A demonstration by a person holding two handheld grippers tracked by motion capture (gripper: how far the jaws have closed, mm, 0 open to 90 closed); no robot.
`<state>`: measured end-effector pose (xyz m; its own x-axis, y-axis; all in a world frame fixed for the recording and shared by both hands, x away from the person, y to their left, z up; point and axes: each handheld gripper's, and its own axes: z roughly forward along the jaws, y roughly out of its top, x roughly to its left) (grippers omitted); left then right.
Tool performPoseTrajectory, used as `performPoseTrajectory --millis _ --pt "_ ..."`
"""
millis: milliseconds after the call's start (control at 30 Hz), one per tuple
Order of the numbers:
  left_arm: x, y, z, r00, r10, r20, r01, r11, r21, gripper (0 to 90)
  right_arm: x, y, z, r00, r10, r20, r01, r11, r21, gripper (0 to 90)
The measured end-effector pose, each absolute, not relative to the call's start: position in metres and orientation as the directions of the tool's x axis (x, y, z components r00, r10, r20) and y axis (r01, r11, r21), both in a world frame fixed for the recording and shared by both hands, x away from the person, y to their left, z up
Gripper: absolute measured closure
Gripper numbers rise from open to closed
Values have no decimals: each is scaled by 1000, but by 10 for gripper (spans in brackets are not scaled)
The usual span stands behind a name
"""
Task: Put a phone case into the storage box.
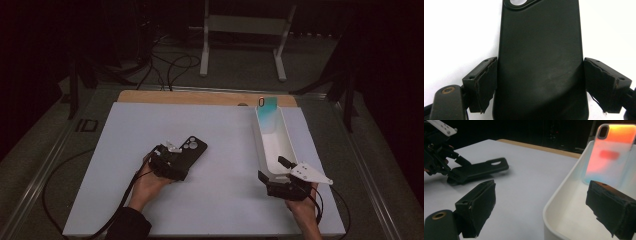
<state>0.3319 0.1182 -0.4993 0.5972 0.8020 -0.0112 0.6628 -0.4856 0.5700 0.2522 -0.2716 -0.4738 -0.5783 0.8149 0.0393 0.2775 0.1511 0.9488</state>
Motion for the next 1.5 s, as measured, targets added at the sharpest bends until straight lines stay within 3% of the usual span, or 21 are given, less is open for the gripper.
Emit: performPoseTrajectory --millis 167,333,733,1067,1333,1500 --pt "324 122 -485 596 803 -12 625 -454 635 161 254 -271 -473 -581 811 61 302 145 942 92" --pt "314 121 -476 611 791 -14 586 -441 680 160 258 -270 -471 -598 787 154 367 98 925 91" --pt "303 104 -451 676 737 2 489 -451 747 158 261 -259 -457 -626 763 161 373 112 921 92" --pt "293 89 -436 755 655 32 365 -459 810 157 277 -226 -437 -683 711 168 394 165 904 92" --pt "284 80 -433 802 595 52 281 -453 846 155 291 -203 -418 -727 635 260 430 126 894 92" --pt "279 76 -430 818 573 57 244 -434 867 153 295 -188 -415 -728 623 285 451 123 884 167"
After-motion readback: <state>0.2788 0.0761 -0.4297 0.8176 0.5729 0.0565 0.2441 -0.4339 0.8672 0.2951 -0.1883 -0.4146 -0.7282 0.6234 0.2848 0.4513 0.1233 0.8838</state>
